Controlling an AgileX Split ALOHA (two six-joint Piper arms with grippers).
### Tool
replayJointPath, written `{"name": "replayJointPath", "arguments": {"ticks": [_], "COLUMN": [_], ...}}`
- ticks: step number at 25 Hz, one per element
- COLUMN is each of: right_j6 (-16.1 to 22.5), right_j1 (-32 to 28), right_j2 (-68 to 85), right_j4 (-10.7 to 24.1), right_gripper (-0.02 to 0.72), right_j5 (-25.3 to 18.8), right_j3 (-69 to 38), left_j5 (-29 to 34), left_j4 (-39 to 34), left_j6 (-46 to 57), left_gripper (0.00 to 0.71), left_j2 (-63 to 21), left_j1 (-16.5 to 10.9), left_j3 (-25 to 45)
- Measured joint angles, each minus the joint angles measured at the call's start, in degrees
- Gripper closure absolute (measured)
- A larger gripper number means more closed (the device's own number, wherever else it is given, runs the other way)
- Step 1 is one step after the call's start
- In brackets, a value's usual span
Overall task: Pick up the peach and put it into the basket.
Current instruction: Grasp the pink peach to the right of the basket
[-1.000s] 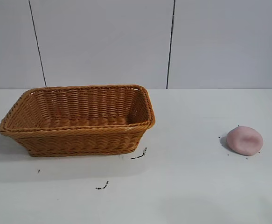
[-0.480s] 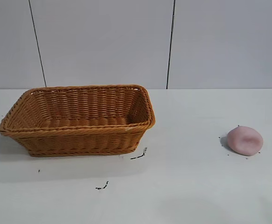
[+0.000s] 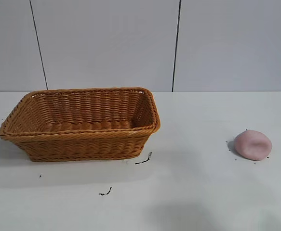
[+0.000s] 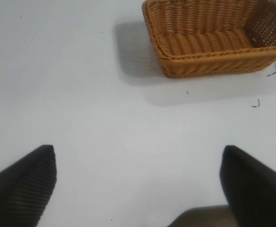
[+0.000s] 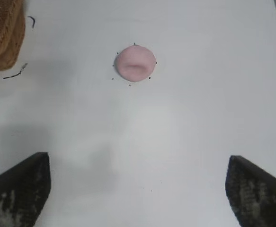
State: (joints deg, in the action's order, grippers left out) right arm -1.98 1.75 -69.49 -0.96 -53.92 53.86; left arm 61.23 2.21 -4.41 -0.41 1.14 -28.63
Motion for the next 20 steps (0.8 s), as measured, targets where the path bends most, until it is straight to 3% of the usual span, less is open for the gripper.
{"name": "replayJointPath", "arguments": {"ticks": [11,20], "right_j6": [-0.4,-0.4], "right_j1": [0.0,0.0], "right_j2": [-34.7,-47.8], "right_j4": [-0.1,-0.9], "right_gripper": [0.014,0.014], "right_j5": [0.9,3.4], "right_j3": [22.0,25.0], "left_j5": [0.0,0.0], "left_j4": [0.0,0.0], "left_j6": [0.0,0.0], "left_gripper": [0.018,0.018], "left_j2": [0.0,0.0], "left_j1": [0.0,0.0], "left_j3": [0.0,0.0]}}
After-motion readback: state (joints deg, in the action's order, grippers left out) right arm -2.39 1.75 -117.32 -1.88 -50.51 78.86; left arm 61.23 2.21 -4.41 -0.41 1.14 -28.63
